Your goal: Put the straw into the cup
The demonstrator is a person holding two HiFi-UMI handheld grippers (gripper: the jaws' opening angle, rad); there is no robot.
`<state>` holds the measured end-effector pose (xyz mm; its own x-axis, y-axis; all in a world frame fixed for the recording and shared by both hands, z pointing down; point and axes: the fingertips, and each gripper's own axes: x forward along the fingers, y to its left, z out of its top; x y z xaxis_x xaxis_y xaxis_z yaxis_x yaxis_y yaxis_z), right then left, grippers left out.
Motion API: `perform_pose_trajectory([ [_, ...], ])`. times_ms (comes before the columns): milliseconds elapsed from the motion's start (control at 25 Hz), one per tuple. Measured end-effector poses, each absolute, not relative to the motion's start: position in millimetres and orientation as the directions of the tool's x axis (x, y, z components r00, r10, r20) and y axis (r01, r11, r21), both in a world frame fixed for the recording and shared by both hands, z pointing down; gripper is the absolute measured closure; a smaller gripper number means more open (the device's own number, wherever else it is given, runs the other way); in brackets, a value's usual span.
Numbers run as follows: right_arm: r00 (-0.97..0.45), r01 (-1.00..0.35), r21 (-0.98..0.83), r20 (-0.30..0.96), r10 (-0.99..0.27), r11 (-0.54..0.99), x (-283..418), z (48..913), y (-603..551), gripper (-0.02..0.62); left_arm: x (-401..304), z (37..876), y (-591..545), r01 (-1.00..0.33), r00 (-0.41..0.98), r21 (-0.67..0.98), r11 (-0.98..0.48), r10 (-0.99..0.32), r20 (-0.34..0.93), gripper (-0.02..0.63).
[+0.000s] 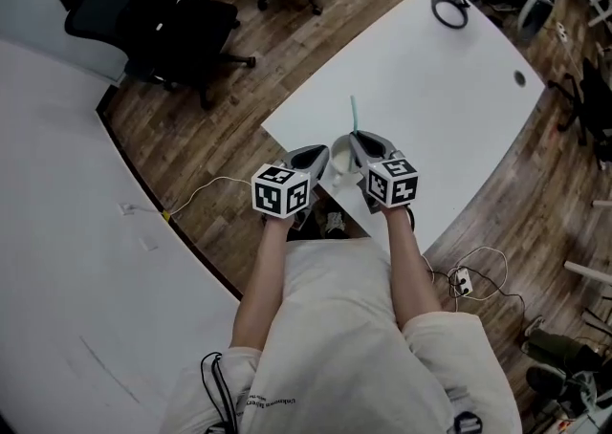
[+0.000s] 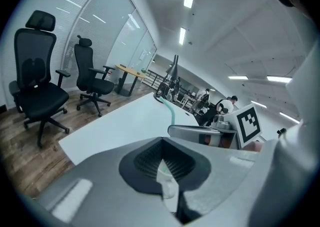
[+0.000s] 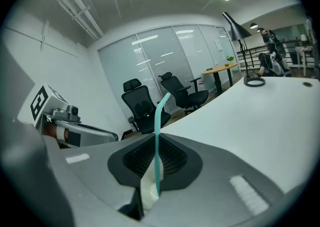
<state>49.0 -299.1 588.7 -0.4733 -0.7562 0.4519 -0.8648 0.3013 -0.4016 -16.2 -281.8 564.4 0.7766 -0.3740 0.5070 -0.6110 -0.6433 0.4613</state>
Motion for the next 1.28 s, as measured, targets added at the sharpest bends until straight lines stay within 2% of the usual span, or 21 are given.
perform_pose_trajectory([
  [1040, -0.462, -0.881, -0.348, 0.497, -0.735, 0.32, 65.7, 589.0, -260.9, 0.54, 20.7, 558.9, -259.7, -0.57, 0.805, 0.472, -0.673, -0.34, 0.487, 0.605],
  [1280, -0.479, -0.876, -0.336, 0.509, -0.715, 0.347, 52.0, 592.2, -260.7, 0.525, 13.8, 557.5, -259.1, -0.577, 0.797, 0.461, -0.674, -0.341, 0.498, 0.605],
])
